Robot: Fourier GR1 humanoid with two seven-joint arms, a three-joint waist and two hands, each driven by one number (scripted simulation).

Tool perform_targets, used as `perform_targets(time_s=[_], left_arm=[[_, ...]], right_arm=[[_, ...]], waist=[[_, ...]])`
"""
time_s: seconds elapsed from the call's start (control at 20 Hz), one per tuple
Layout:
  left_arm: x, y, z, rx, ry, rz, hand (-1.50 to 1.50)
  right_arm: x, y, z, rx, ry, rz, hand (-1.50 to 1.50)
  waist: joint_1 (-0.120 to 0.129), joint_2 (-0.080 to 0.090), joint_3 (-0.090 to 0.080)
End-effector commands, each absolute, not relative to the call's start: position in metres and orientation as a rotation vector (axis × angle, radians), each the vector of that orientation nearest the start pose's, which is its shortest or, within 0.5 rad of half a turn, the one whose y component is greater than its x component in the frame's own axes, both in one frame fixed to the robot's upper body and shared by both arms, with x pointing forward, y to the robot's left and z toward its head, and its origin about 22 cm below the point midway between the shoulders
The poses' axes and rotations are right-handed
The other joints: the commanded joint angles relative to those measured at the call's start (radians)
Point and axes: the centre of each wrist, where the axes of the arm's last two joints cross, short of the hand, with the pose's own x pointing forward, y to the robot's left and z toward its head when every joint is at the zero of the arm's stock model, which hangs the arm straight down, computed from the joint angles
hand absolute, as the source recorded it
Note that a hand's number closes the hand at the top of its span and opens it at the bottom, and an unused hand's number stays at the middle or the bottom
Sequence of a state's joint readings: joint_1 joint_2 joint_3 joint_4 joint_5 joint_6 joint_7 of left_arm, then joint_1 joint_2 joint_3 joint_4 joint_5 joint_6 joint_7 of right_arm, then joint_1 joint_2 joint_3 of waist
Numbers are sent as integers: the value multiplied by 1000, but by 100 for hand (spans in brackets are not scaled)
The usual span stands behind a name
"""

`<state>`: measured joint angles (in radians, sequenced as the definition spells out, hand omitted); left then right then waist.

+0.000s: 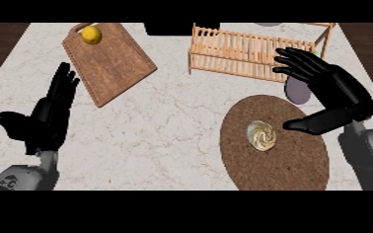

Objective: Pick the cupcake from the placemat and place it in the tiered shelf

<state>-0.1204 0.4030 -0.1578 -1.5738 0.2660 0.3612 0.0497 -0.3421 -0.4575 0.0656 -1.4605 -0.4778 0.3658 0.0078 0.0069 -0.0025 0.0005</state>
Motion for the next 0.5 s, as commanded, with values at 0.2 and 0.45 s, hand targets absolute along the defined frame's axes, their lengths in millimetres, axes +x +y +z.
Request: perform_targets(time_s=[0.2,0.45], left_arm=[[252,272,47,253,-1595,56,0],[257,268,58,247,-1610,41,0]], right_arm=[[300,-288,182,227,-1533,1079,-150],[282,-251,220,-156,-1496,1382,-150]], waist=[[-9,-10,-3],[-6,-9,-3]])
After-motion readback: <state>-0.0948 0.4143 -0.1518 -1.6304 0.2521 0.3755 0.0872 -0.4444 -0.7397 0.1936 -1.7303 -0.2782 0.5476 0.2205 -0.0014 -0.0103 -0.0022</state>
